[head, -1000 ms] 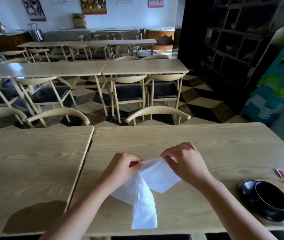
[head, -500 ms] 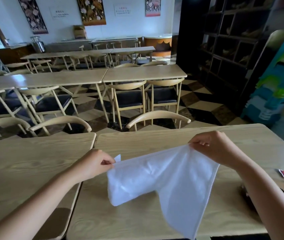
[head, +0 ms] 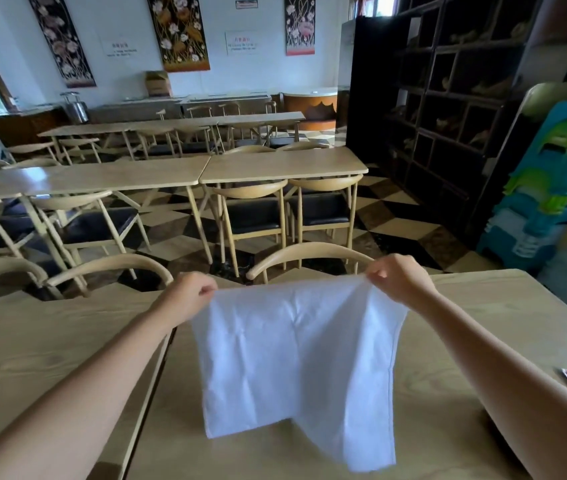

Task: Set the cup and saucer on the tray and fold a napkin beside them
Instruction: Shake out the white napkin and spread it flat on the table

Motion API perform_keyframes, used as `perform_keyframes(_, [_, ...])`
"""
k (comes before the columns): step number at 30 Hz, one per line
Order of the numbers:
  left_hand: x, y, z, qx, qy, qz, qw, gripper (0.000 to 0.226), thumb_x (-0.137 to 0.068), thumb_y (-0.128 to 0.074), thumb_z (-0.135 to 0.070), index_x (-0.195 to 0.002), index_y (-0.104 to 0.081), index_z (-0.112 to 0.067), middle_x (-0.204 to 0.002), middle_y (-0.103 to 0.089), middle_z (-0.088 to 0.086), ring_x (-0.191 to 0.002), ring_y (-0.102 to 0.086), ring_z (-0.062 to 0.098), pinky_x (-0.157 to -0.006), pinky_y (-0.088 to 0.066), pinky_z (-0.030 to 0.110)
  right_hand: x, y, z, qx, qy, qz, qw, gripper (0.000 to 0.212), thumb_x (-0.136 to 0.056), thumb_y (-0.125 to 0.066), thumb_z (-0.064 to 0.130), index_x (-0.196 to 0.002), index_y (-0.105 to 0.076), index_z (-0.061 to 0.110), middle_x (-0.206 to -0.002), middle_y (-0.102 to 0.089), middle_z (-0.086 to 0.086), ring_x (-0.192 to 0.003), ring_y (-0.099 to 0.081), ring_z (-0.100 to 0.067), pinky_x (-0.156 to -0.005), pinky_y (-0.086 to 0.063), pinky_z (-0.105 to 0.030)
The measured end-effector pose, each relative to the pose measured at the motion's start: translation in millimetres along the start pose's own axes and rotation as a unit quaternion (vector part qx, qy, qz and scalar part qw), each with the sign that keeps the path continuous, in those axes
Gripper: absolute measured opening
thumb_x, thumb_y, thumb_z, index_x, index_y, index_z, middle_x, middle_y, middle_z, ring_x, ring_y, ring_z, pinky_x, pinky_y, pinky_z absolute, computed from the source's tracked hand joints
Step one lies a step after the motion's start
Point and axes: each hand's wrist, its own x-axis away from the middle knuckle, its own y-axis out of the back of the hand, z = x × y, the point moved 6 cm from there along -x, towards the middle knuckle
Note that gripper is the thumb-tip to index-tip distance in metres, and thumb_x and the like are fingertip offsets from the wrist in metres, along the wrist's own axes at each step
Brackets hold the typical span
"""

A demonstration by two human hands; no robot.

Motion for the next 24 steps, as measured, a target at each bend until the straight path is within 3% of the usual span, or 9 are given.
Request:
perform_keyframes(5, [-31.3, 74.0, -28.8, -0.024, -0.057, -0.183, 0.981, 0.015, -0.087, -0.051, -0.005, -0.084, -0.066, -0.009, -0.084, -0.057, 0.002, -0.076, -0.056, 0.019, -0.062, -0.036, 0.022, -45.0, 46.8, 14.9, 0.059, 0.060, -0.155, 0.984, 0.021, -0.085, -0.051, 0.014, -0.086, -0.071, 0.010, -0.083, -0.071, -0.015, -0.078, -0.062, -0.034, -0.069, -0.044, -0.033])
perform_keyframes(8, [-22.9, 105.0, -39.2, -0.042, -0.103, -0.279, 0.954, 0.013, -0.087, -0.052, -0.001, -0.090, -0.065, -0.002, -0.090, -0.060, 0.011, -0.081, -0.056, 0.027, -0.067, -0.039, 0.030, -50.1, 71.9, 19.9, 0.040, 0.114, -0.242, 0.963, 0.018, -0.086, -0.055, 0.014, -0.092, -0.072, 0.013, -0.094, -0.072, -0.010, -0.092, -0.060, -0.033, -0.083, -0.042, -0.040])
perform_keyframes(12, [5.3, 82.6, -25.7, -0.091, -0.163, -0.346, 0.919, 0.016, -0.086, -0.048, -0.004, -0.088, -0.065, -0.002, -0.088, -0.063, 0.015, -0.082, -0.057, 0.031, -0.075, -0.044, 0.037, -28.3, 57.0, 9.5, 0.040, 0.186, -0.263, 0.946, 0.013, -0.083, -0.060, 0.013, -0.087, -0.072, 0.011, -0.091, -0.072, -0.007, -0.091, -0.061, -0.032, -0.086, -0.040, -0.042])
perform_keyframes(15, [37.2, 20.4, -4.8, -0.119, -0.212, -0.322, 0.915, 0.020, -0.087, -0.046, -0.008, -0.084, -0.065, -0.005, -0.082, -0.066, 0.011, -0.079, -0.056, 0.026, -0.075, -0.042, 0.035, 5.6, 7.1, -18.5, 0.053, 0.211, -0.241, 0.946, 0.015, -0.079, -0.059, 0.018, -0.079, -0.073, 0.012, -0.080, -0.072, -0.007, -0.081, -0.062, -0.029, -0.079, -0.042, -0.037])
perform_keyframes(21, [95.2, -131.3, 36.8, -0.099, -0.171, -0.157, 0.968, 0.019, -0.081, -0.048, -0.012, -0.071, -0.065, -0.013, -0.072, -0.065, 0.004, -0.064, -0.062, 0.027, -0.065, -0.040, 0.033, 86.5, -124.5, -81.5, 0.061, 0.172, -0.094, 0.979, 0.029, -0.082, -0.047, 0.025, -0.069, -0.070, 0.015, -0.071, -0.069, -0.003, -0.070, -0.063, -0.029, -0.071, -0.035, -0.030])
perform_keyframes(24, [129.8, -201.5, 49.7, -0.095, -0.135, -0.066, 0.984, 0.019, -0.073, -0.046, -0.014, -0.066, -0.064, -0.016, -0.068, -0.065, 0.001, -0.061, -0.063, 0.025, -0.064, -0.038, 0.031, 124.8, -177.3, -105.2, 0.075, 0.148, -0.028, 0.986, 0.009, -0.072, -0.063, 0.017, -0.070, -0.071, 0.017, -0.075, -0.070, -0.001, -0.070, -0.065, -0.027, -0.069, -0.042, -0.032])
